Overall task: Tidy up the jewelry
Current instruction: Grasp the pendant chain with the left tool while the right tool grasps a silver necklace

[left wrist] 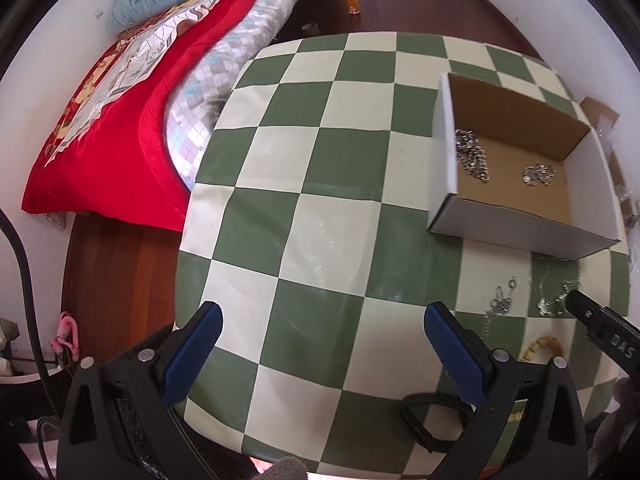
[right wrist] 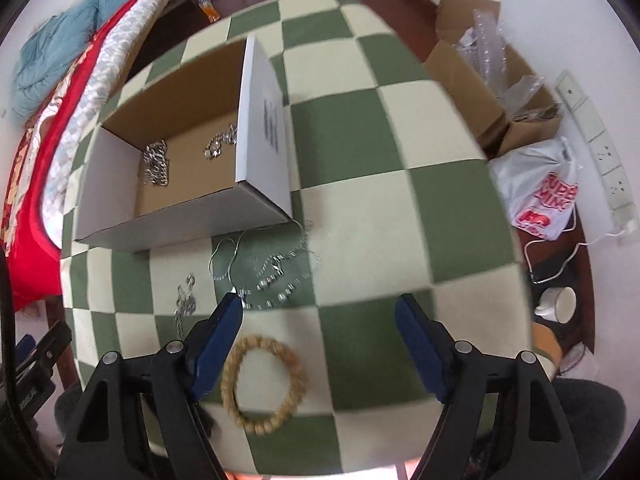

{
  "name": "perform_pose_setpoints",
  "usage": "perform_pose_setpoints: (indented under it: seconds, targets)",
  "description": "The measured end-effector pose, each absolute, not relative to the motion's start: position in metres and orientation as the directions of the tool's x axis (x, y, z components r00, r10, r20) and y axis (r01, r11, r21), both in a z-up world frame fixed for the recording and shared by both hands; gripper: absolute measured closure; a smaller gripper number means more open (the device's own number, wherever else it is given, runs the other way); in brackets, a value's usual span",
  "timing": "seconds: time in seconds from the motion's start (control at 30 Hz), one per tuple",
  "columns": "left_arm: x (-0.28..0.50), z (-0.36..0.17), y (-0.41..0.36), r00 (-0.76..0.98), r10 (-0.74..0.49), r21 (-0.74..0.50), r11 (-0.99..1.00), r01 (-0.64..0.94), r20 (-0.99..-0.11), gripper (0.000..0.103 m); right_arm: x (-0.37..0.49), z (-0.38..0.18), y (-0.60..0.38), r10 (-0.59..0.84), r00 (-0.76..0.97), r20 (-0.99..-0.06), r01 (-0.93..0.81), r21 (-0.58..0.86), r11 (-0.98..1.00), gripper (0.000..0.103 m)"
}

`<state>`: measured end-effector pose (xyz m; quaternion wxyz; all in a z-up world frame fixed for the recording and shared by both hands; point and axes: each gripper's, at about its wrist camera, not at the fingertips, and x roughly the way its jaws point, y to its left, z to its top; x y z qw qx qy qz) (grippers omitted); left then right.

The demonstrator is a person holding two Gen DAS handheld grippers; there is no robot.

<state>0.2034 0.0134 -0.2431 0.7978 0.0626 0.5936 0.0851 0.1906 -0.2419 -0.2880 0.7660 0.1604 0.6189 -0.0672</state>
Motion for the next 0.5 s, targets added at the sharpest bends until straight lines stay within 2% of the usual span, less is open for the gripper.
perform_pose_setpoints:
  seconds: [0.13, 0.27, 0.33, 0.43, 0.47, 0.5]
  targets:
    - [0.207, -0.252, 0.013, 0.265, 0.217, 0.21, 0.976, -0.052, -0.94, 0.0, 0.204, -0.312, -0.224, 0.07, 0.192, -0.979, 0.297, 0.125, 0.947, 0.021]
    - [0.208, -0.256, 0.011, 0.258, 0.222, 0.219, 0.975, -0.041, -0.94, 0.0, 0.207, -0.32, -0.202, -0.039, 0.186, -0.982, 0.252, 0.009, 0.968, 0.023]
    - [0.208, -0.259, 0.011, 0.254, 0.224, 0.221, 0.974, -0.037, -0.941, 0.0, 0.205, -0.323, -0.196, -0.065, 0.198, -0.978, 0.241, -0.015, 0.97, 0.027]
    - [0.207, -0.259, 0.011, 0.253, 0.221, 0.219, 0.975, -0.038, -0.942, 0.0, 0.202, -0.321, -0.193, -0.078, 0.23, -0.97, 0.224, -0.026, 0.974, 0.05]
    - [0.207, -0.259, 0.011, 0.254, 0.22, 0.218, 0.975, -0.038, -0.942, 0.0, 0.201, -0.321, -0.192, -0.081, 0.237, -0.968, 0.22, -0.028, 0.975, 0.068]
    - [0.207, -0.258, 0.01, 0.254, 0.219, 0.217, 0.976, -0.036, -0.942, 0.0, 0.201, -0.32, -0.192, -0.083, 0.241, -0.967, 0.214, -0.03, 0.976, 0.091]
